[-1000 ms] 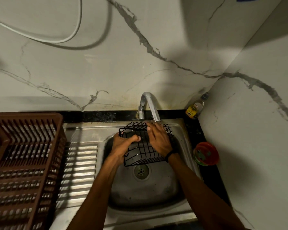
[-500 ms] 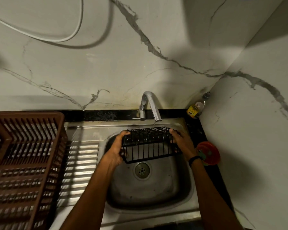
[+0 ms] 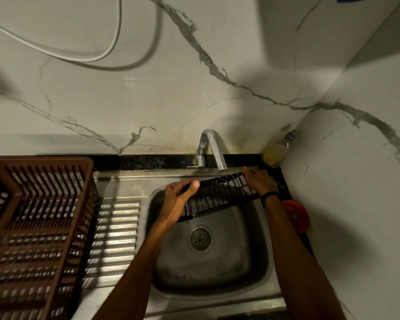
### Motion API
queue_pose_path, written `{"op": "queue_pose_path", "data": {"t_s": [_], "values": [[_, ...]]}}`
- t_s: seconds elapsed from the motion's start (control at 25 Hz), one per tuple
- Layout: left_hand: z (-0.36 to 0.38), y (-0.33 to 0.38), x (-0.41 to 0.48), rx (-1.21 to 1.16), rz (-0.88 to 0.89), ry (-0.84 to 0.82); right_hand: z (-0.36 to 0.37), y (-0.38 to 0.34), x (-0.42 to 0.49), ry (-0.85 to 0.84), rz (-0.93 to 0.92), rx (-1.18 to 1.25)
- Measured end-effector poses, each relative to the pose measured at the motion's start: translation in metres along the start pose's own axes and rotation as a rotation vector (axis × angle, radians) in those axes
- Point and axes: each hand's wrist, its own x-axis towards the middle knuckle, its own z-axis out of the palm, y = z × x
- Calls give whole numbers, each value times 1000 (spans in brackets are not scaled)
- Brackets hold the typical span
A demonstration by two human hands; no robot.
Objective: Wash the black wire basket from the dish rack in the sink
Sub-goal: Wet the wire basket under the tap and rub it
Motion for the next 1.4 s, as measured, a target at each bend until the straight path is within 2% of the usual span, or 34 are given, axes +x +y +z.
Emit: {"op": "queue_pose_path", "data": {"t_s": [0.12, 0.28, 0.36, 0.48, 0.56, 0.64, 0.68, 0.76, 0.84, 0.88, 0.96, 1.04, 1.16, 1.2, 1.32, 1.36, 1.4], "values": [[-2, 5, -1, 2, -64, -117, 2, -2, 9, -21, 28, 28], [1, 15, 2, -14, -185, -103, 16, -12, 3, 38, -11, 119], [2, 16, 3, -132, -217, -70, 21, -21, -3, 61, -55, 136], [3, 12, 9, -302, -299, 21, 33, -31, -20, 83, -109, -133], [2, 4, 12, -293, -300, 22, 53, -35, -51, 69, -314, -205], [0, 1, 11, -312, -203, 5, 74, -32, -84, -7, -678, -170], [1, 2, 10, -328, -163, -24, 75, -29, -90, -77, -798, -134], [5, 6, 12, -270, -182, -65, 65, -32, -80, -152, -777, -40], [12, 9, 12, -232, -236, -72, 57, -37, -71, -119, -643, -52], [15, 5, 13, -267, -234, -52, 59, -41, -75, -80, -649, -95], [15, 4, 10, -308, -242, 9, 67, -42, -88, -30, -779, -138], [9, -1, 9, -305, -232, 2, 67, -24, -78, -5, -882, -248], [3, 4, 10, -233, -265, -1, 51, -15, -51, 32, -652, -191], [3, 3, 11, -262, -283, -18, 51, -19, -57, 19, -636, -185], [3, -1, 16, -324, -302, -123, 66, -26, -92, -19, -964, -222], [5, -4, 18, -359, -320, -150, 62, -25, -92, -63, -1009, -188], [6, -2, 17, -363, -325, -159, 61, -22, -82, -75, -977, -145]]}}
